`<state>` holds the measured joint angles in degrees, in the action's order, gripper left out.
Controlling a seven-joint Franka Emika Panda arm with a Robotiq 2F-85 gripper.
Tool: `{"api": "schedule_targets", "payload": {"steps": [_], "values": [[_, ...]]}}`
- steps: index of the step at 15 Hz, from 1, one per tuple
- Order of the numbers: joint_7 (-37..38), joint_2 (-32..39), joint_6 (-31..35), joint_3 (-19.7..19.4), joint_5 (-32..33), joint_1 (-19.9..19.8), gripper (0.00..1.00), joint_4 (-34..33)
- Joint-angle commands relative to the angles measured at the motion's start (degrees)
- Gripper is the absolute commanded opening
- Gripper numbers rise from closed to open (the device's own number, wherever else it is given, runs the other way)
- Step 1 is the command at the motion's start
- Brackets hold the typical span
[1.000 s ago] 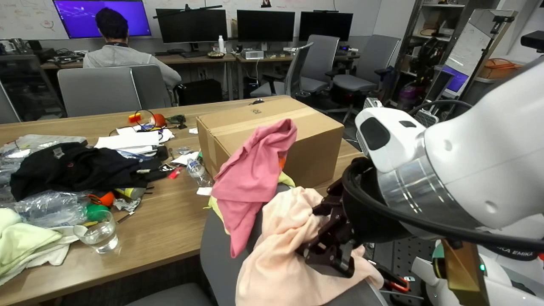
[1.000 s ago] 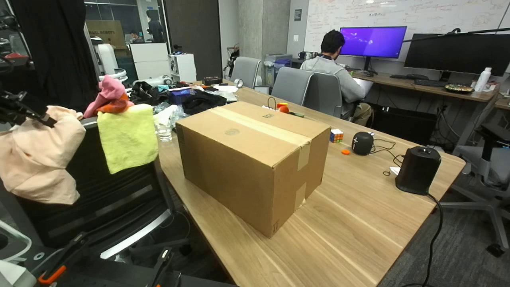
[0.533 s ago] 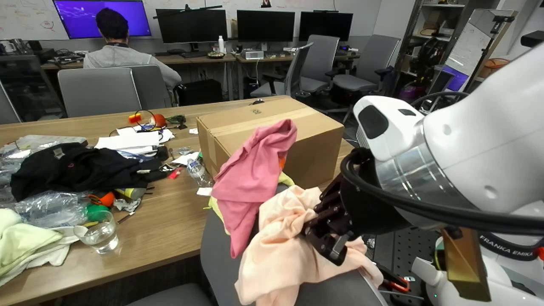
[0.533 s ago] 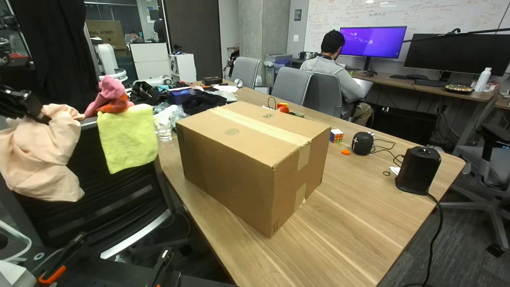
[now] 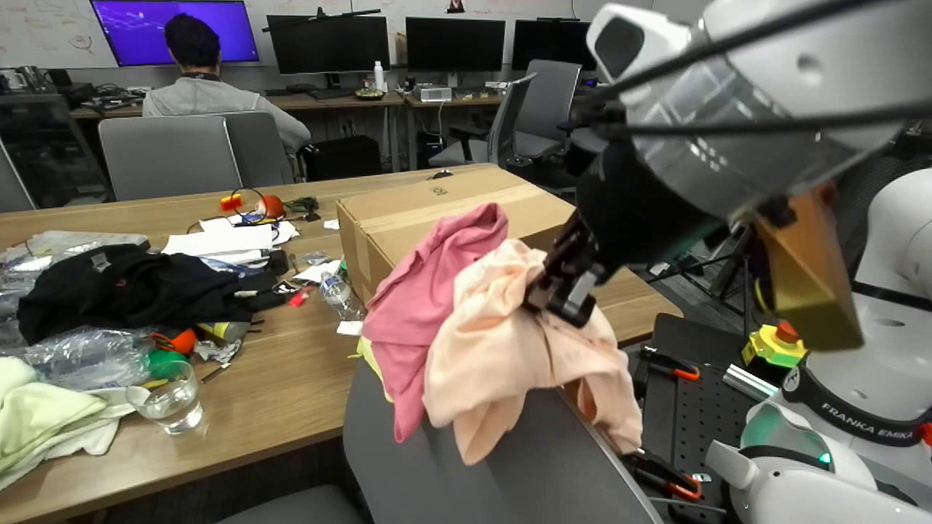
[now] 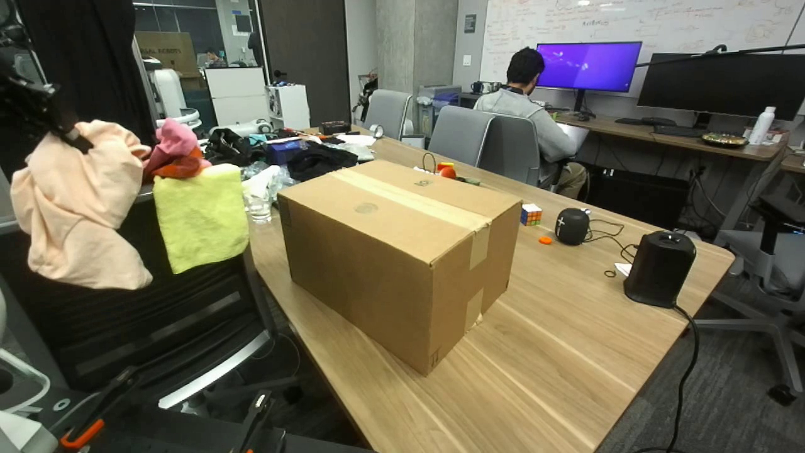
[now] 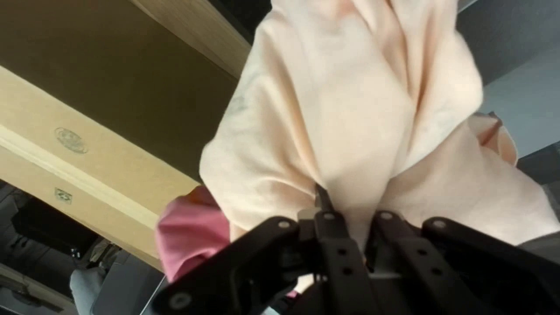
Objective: Remove the t-shirts and towel from the backrest of the chair and place them on top of the box
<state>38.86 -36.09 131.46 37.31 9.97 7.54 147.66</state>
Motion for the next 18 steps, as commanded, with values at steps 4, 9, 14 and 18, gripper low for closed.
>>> {"api": "schedule_targets", "payload": {"steps": [4,9,14,18], "values": [[-6.38,0.09,-13.69,-8.94,1.94,-1.69,0.03,-13.02],[-6.96,3.01,-19.77,-11.17,6.58,-5.5,0.03,-18.93],[-5.42,7.35,-22.02,-14.41,14.32,-10.55,0.03,-21.43],[-5.0,11.07,-22.98,-19.7,19.0,-14.16,0.03,-22.91]]}}
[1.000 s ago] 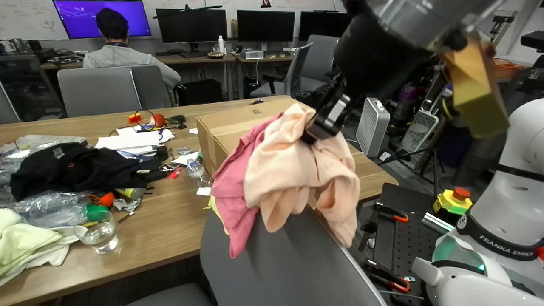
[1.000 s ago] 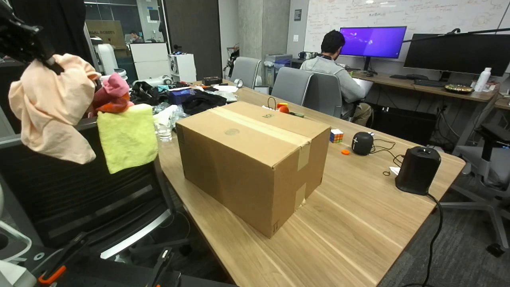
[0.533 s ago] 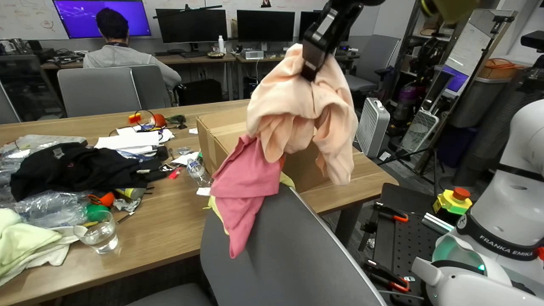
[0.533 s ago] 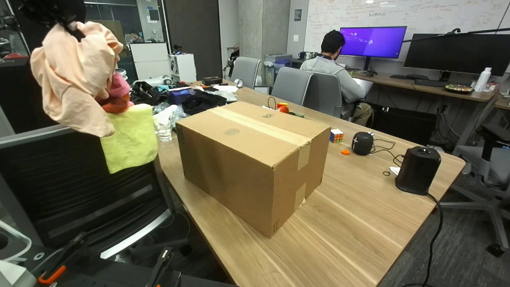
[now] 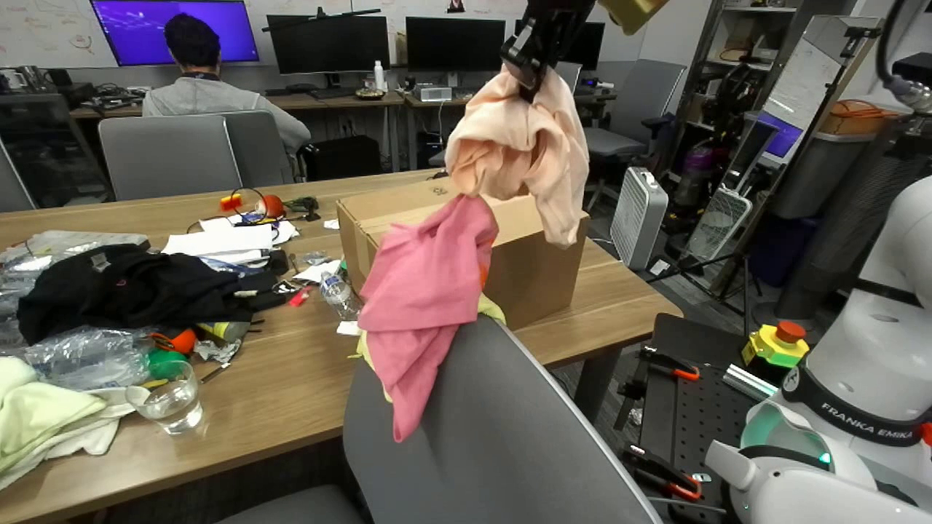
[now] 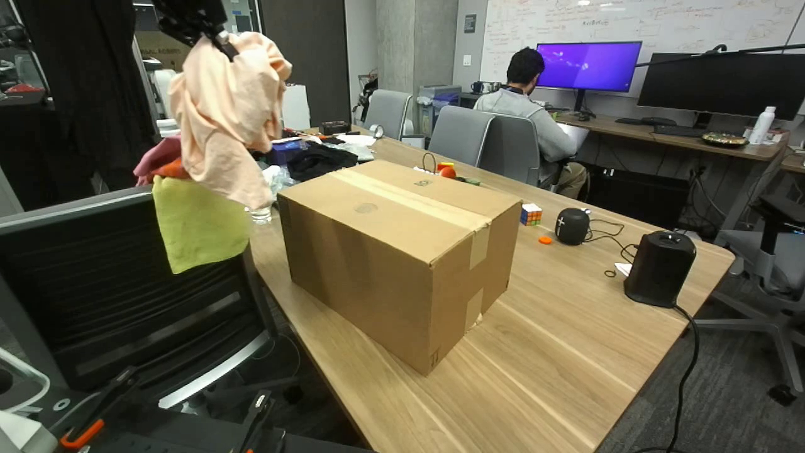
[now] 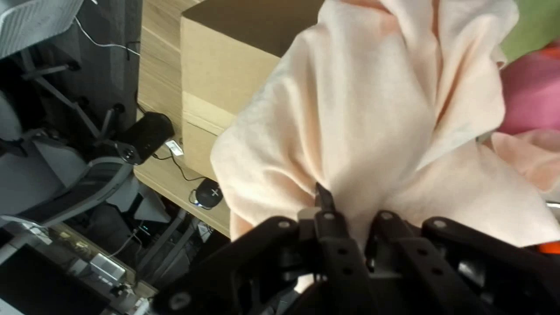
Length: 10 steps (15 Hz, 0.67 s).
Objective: Remove the t-shirts and towel from the backrest of the chair and place them on top of the box
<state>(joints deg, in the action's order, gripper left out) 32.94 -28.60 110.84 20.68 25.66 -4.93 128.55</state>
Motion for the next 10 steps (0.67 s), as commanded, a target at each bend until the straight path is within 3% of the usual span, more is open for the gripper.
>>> {"api": "schedule_targets", "payload": {"steps": [1,6,10], "values": [[1.16,4.66,-2.26,-4.25,4.39,-2.32,0.03,-4.18],[3.73,8.97,-1.01,-9.27,8.46,-3.86,0.03,-5.71],[9.98,11.2,6.06,-11.51,8.8,-3.01,0.04,-5.2]]}}
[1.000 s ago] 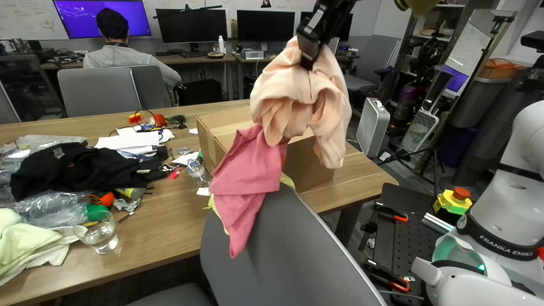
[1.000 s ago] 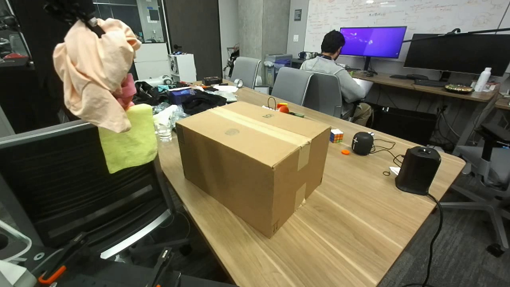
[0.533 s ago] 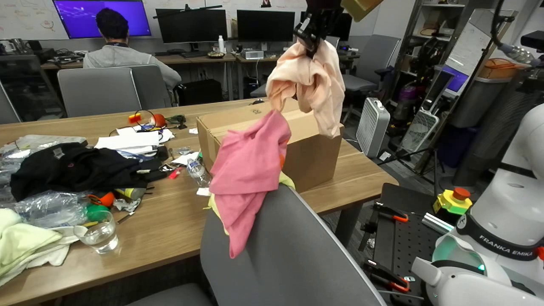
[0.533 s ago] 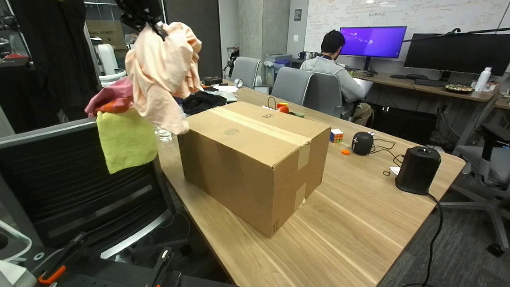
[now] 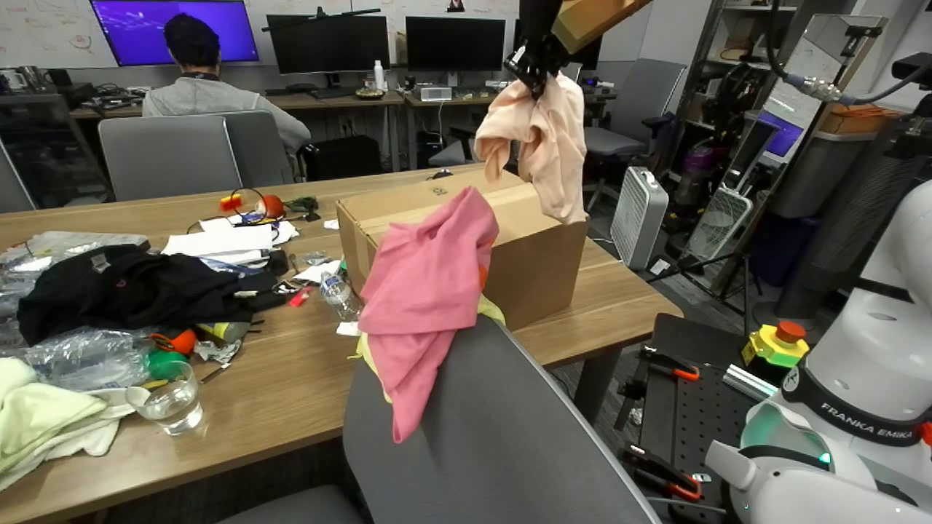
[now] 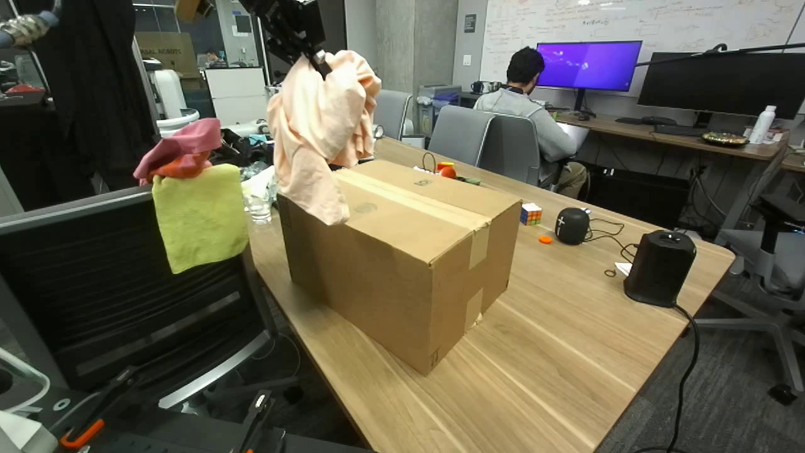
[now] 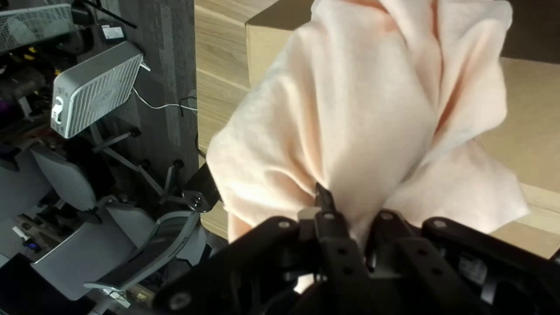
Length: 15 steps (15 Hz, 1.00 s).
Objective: Remove the t-shirts and towel from the backrest of the chair and place them on top of the box
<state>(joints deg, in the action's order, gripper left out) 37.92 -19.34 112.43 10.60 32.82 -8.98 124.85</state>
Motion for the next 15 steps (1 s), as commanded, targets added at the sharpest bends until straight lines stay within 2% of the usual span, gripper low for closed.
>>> {"api": "schedule_targets", "payload": {"steps": [1,3,7,8,10,13,15], "values": [[7.74,2.17,7.7,-1.69,1.98,0.91,0.04,-1.02],[13.13,2.89,13.07,-1.47,5.78,0.19,0.04,-0.43],[26.74,5.41,19.19,-1.7,19.38,-0.51,0.05,-0.69],[28.64,3.97,20.35,-3.31,22.66,-0.81,0.36,0.36],[34.75,3.48,20.61,-5.09,30.23,-1.06,0.44,0.97],[42.87,2.21,19.23,-7.88,41.69,-1.02,0.66,1.88],[43.6,1.14,17.69,-9.96,45.02,-0.19,0.81,2.87]]}}
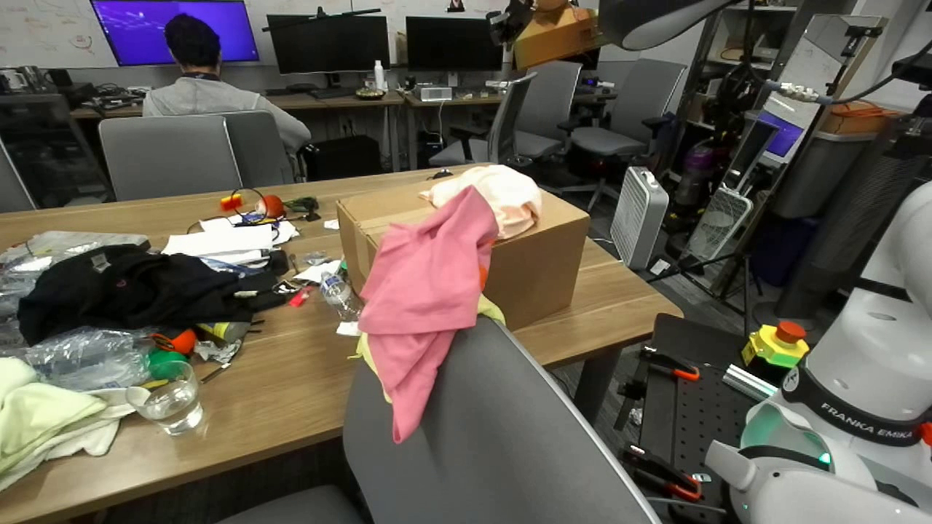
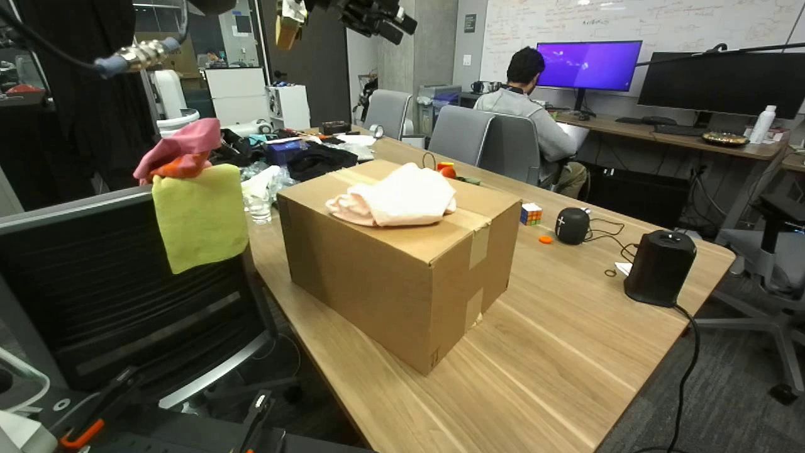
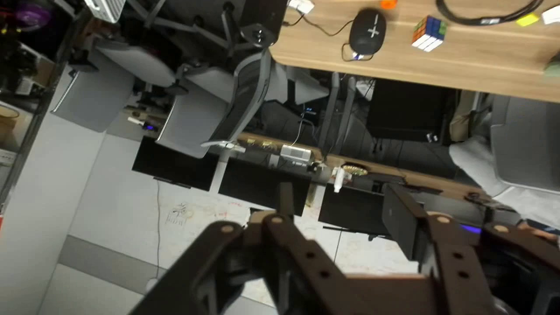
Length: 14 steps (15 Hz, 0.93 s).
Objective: Remove the t-shirts and towel from the backrest of the chair and place them on top of the box
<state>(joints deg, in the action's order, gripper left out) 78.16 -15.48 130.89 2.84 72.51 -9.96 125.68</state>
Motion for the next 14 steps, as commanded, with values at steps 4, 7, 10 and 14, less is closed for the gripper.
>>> {"api": "schedule_targets", "payload": {"steps": [4,7,10,14], "values": [[-4.27,-7.25,-1.4,-5.27,2.45,2.18,1.0,6.54],[-12.65,-8.71,-4.63,-3.18,-6.33,6.57,1.0,10.72],[-19.03,-10.23,-6.36,-0.86,-16.16,11.41,1.0,14.44],[-28.35,-9.9,-9.6,3.42,-28.2,16.76,1.0,16.19]]}}
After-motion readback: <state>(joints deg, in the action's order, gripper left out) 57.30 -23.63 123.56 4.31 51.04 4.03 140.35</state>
